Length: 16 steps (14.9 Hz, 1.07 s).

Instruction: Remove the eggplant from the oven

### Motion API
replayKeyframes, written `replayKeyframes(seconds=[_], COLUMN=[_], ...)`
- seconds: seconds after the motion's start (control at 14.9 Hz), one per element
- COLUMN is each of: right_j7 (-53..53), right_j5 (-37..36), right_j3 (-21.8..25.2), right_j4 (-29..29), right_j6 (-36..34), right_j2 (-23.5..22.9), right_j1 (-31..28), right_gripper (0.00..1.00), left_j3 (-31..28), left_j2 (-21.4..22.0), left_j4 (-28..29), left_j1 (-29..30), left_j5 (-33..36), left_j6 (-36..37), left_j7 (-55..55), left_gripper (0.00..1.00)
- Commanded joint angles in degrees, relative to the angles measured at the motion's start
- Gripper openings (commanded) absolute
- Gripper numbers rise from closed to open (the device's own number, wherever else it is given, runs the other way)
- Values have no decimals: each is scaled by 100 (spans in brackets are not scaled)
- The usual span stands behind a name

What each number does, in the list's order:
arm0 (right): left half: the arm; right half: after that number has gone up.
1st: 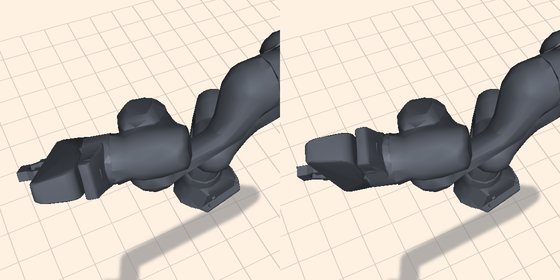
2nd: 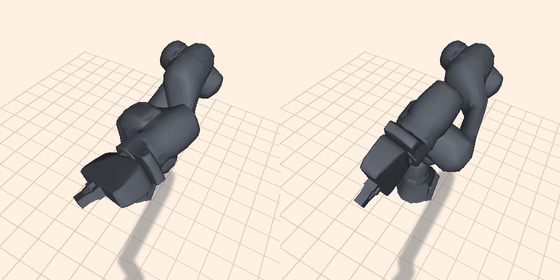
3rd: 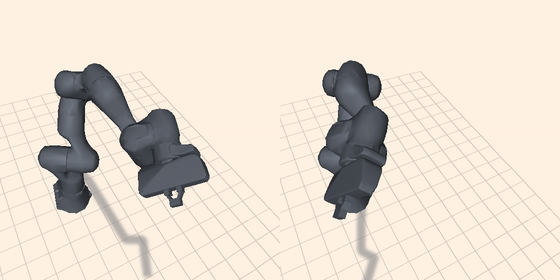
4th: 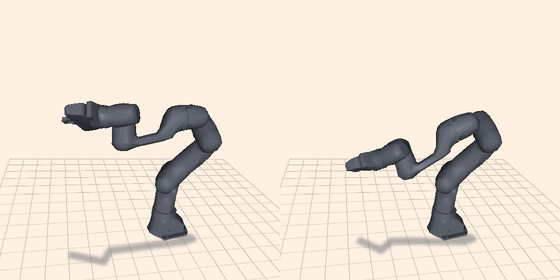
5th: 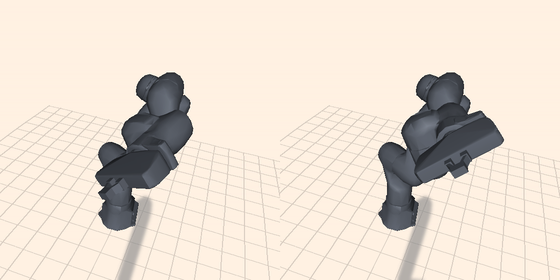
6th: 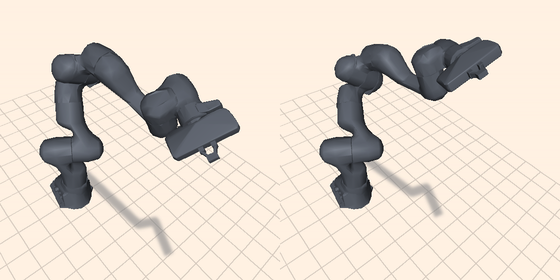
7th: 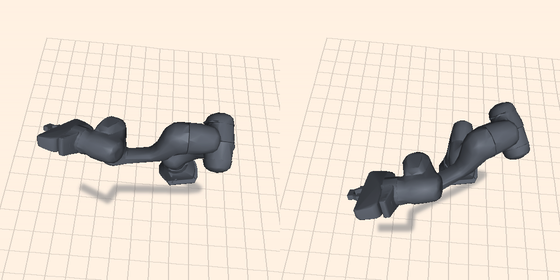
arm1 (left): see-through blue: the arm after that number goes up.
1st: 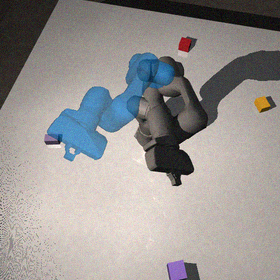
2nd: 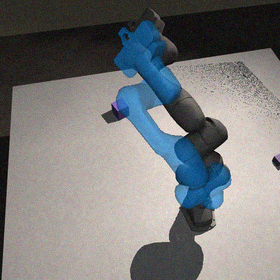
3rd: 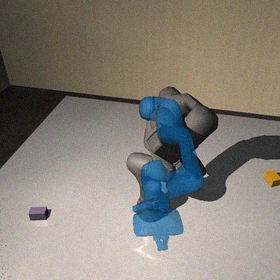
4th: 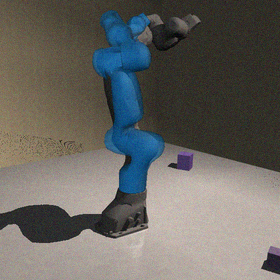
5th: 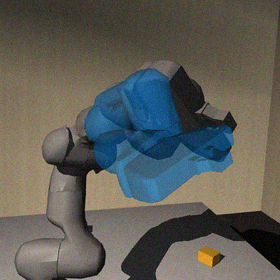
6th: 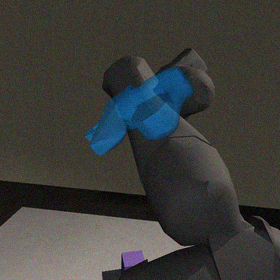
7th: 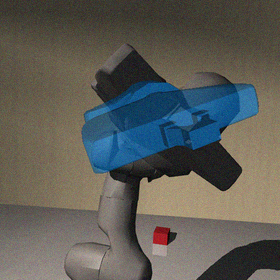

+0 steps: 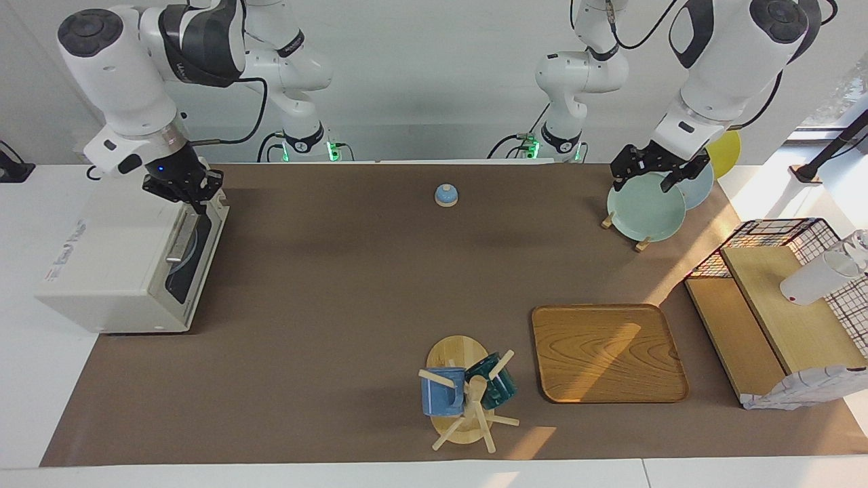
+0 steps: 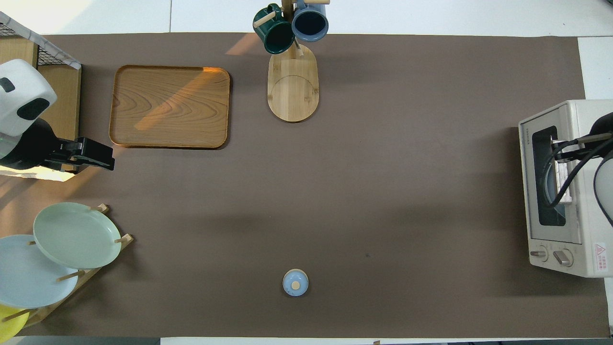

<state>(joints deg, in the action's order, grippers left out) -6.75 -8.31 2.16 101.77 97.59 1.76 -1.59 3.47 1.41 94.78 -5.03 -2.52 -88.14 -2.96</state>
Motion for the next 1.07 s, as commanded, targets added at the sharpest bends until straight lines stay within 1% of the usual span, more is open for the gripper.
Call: replayKeyframes(seconds=[0.0,0.13,0.27,0.4,0.54,0.87,1.0], right_j7=[560,605,561,509,220,183,201], right_j5=[-417,-452,-794,-900,-970,-919,-840], right_j3=[-49,-49,-57,-49,-49,-66,-75], right_j4=[614,878,958,1099,1256,1565,1662], right_j6=[487,821,797,840,910,1515,1849], right_j2=[115,44,0,9,9,-26,-149], right_j1=[-174,-271,-271,-280,-298,-272,-184], right_gripper=[0,0,0,0,0,0,0], left_j3=[22,22,22,22,22,22,22], left_j2=[17,26,26,26,26,26,25], left_j4=[-3,-3,-3,-3,-3,-3,-3], left_j1=[28,28,28,28,28,28,28], left_j5=[50,50,50,50,50,50,50], left_j6=[-2,-2,-2,-2,-2,-2,-2], left_j7=[-38,-38,-38,-38,-38,-38,-38], left_gripper=[100,100,100,100,100,100,100])
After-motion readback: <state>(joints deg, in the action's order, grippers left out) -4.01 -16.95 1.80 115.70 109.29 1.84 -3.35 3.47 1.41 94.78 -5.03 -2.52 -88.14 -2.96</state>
